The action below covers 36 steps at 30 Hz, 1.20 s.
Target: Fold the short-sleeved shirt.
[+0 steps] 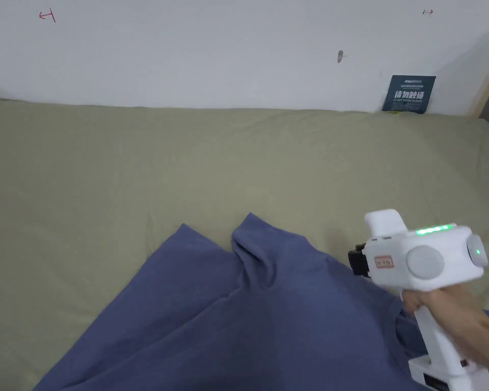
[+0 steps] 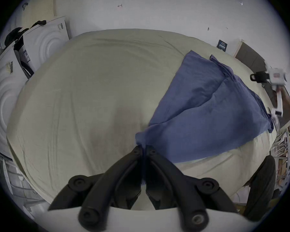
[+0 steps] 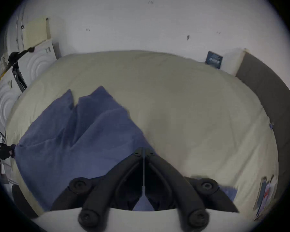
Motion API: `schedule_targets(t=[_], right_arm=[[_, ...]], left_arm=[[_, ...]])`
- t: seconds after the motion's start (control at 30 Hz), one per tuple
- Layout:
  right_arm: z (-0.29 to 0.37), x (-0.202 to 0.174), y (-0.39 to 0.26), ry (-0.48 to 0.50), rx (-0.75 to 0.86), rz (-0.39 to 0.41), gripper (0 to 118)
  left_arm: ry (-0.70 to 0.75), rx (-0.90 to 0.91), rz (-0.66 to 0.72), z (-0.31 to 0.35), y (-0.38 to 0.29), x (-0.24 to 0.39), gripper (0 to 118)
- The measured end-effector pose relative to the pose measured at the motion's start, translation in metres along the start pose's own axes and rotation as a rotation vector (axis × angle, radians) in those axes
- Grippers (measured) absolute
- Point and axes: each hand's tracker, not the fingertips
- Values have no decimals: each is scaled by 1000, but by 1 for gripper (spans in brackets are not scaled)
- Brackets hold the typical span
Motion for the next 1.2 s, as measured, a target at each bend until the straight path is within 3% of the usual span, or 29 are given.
schedule_targets(t=[0.1, 0.4, 0.5, 0.53, 0.6, 0.7, 0.77, 0.87, 0.97, 1.2], right_arm=[[-30, 9, 17, 72, -128, 5, 87], [-71, 2, 24, 64, -227, 79, 89], [-66, -1, 25, 55, -230, 79, 82], [-60, -1, 25, 64, -228, 74, 63], [-42, -9, 24, 50, -190, 90, 1], [-7, -20, 22, 82, -170, 98, 1], [37, -24, 30, 60, -95, 152, 1], [109, -25, 41, 89, 40, 142, 1], [191, -28, 49, 56, 199, 164, 1], [375, -7, 66, -18, 525, 123, 1]], left_arm=[[0, -5, 3, -1, 3, 0, 1], [8, -12, -2, -6, 3, 0, 1], [7, -17, 7, -8, 3, -2, 1], [3, -17, 9, -13, 0, -11, 1], [2, -19, 13, -15, -1, -16, 1], [0, -16, 30, -12, -2, -20, 1], [1, 4, 58, -2, -1, -23, 1], [-18, 97, 119, 25, 10, -27, 1], [-46, 220, 159, 73, 36, -8, 1], [-13, 458, 16, 183, 126, 49, 1]])
